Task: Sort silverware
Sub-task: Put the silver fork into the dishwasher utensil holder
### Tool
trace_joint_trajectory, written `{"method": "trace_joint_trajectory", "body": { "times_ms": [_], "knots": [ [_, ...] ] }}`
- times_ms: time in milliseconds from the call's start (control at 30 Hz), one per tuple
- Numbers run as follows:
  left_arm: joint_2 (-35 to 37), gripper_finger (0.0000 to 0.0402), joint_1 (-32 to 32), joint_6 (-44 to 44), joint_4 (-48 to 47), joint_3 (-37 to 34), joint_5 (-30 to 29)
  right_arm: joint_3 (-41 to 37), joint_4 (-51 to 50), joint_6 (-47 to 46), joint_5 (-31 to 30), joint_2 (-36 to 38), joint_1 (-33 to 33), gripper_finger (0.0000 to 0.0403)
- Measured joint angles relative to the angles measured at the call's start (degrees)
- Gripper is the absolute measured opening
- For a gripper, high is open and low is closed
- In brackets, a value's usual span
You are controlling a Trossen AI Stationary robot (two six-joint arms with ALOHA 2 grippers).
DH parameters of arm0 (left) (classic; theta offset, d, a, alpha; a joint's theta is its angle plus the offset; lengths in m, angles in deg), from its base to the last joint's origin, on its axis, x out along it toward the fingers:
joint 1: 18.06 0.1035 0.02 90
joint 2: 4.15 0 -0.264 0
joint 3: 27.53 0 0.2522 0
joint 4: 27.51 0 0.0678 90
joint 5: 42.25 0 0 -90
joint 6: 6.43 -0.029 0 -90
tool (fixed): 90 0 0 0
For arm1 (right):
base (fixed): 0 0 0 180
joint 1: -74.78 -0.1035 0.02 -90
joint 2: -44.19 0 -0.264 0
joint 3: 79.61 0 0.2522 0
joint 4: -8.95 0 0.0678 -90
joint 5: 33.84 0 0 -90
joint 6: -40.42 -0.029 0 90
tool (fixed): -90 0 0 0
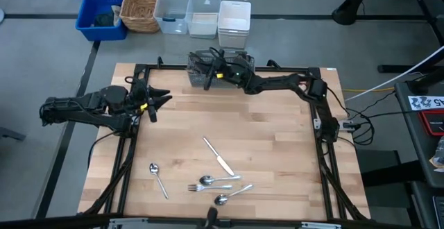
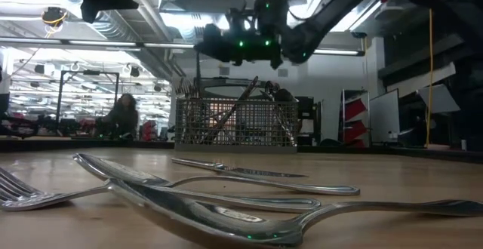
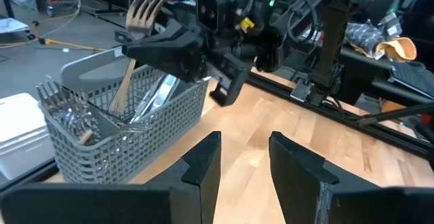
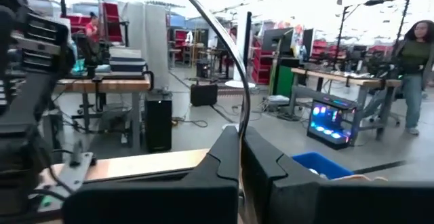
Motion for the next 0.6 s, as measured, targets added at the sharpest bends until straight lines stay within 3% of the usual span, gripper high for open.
{"method": "trace_joint_trajectory", "body": {
  "times_ms": [200,600],
  "knots": [
    [0.0,0.0111,0.0,0.0,0.0,0.0,-1.5,0.1,4.3,-0.1,0.4,-3.5,1.5,0.0003],
    [0.0,0.0111,0.0,0.0,0.0,0.0,-1.5,4.1,2.2,-0.2,0.7,-8.8,1.8,0.0008]
  ]
}}
